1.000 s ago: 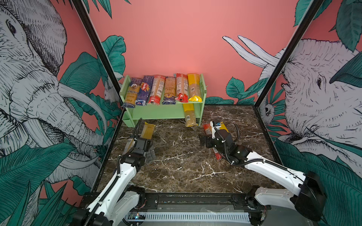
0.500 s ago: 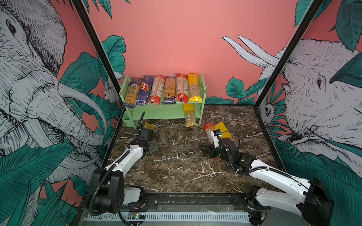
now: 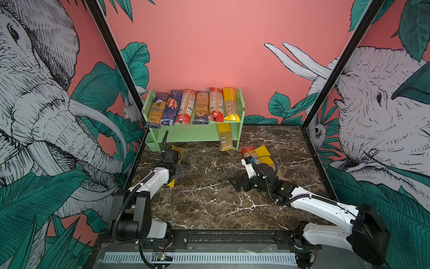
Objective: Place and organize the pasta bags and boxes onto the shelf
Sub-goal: 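Withdraw the right gripper while the left gripper lowers onto the STATIME pack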
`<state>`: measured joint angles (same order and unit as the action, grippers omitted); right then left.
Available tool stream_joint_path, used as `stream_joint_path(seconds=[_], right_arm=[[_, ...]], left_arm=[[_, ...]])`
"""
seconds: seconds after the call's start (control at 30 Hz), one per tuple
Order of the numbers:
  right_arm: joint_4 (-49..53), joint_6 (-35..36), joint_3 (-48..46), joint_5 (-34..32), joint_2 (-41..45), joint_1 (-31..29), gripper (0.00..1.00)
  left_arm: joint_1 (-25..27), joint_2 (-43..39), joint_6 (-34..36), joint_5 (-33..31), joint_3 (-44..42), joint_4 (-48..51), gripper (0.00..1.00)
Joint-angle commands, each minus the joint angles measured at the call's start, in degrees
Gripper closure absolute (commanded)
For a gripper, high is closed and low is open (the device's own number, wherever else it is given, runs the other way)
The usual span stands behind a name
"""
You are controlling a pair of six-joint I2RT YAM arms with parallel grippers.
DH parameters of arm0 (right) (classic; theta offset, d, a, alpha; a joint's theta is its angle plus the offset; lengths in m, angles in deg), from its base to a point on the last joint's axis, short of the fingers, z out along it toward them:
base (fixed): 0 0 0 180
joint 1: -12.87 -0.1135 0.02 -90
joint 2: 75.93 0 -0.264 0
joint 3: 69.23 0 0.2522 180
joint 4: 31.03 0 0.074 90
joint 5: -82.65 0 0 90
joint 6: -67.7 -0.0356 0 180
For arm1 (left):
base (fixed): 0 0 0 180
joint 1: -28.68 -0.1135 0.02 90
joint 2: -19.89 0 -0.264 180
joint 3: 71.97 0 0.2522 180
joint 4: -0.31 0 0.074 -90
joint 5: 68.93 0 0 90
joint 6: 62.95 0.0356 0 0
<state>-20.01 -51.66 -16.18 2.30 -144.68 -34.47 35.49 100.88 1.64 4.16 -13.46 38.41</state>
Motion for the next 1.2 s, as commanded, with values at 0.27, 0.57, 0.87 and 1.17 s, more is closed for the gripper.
stream_joint_path(seconds=[0.27, 0.57, 0.87, 1.17], right_arm=[[-4.73, 1.04, 6.73, 9.92, -6.17, -2.67, 0.01], [-3.38, 2.07, 11.91, 9.98, -10.43, -3.09, 0.01], [-2.36, 2.43, 13.45, 9.27, -11.59, -3.07, 0.01], [-1.04, 2.46, 13.81, 7.68, -12.29, -3.12, 0.01]], left_arm=[[-0.70, 1.70, 0.57, 0.71, -0.46, -2.53, 0.01], [-1.97, 4.71, 0.23, 2.53, -0.13, -3.71, 0.01], [-1.75, 6.50, -3.09, 10.35, -0.31, -4.03, 0.07], [8.69, 4.08, -7.55, 8.84, -1.68, -2.75, 0.09]])
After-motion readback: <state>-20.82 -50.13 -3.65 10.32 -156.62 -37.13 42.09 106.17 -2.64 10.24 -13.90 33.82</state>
